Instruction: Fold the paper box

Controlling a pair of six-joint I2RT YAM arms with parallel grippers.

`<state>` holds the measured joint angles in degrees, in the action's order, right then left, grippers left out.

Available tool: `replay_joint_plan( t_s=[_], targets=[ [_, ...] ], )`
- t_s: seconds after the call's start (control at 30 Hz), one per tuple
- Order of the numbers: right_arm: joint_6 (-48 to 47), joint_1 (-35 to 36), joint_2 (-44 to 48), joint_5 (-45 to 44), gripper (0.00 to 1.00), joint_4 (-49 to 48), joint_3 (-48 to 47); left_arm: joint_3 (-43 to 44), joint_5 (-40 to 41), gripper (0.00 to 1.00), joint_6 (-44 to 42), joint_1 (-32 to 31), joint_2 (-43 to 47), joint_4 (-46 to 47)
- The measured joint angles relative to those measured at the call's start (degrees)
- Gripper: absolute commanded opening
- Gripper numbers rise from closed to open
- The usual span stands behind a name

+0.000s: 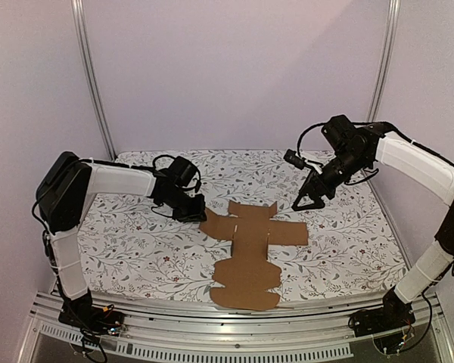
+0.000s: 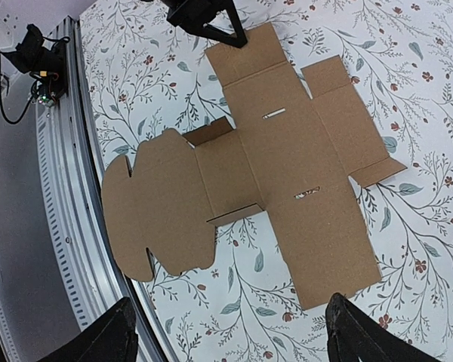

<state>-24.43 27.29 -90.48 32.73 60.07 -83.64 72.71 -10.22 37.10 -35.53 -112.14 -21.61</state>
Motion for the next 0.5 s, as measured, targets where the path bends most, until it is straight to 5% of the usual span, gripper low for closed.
replay_joint_plan(
  t_s=[0.5],
  targets=[
    [-10.36,0.0,-12.5,-6.62,0.79,12.72,-20.9,-12.57,-6.51,0.0,-6.69,-0.2,10.95,13.64]
  ],
)
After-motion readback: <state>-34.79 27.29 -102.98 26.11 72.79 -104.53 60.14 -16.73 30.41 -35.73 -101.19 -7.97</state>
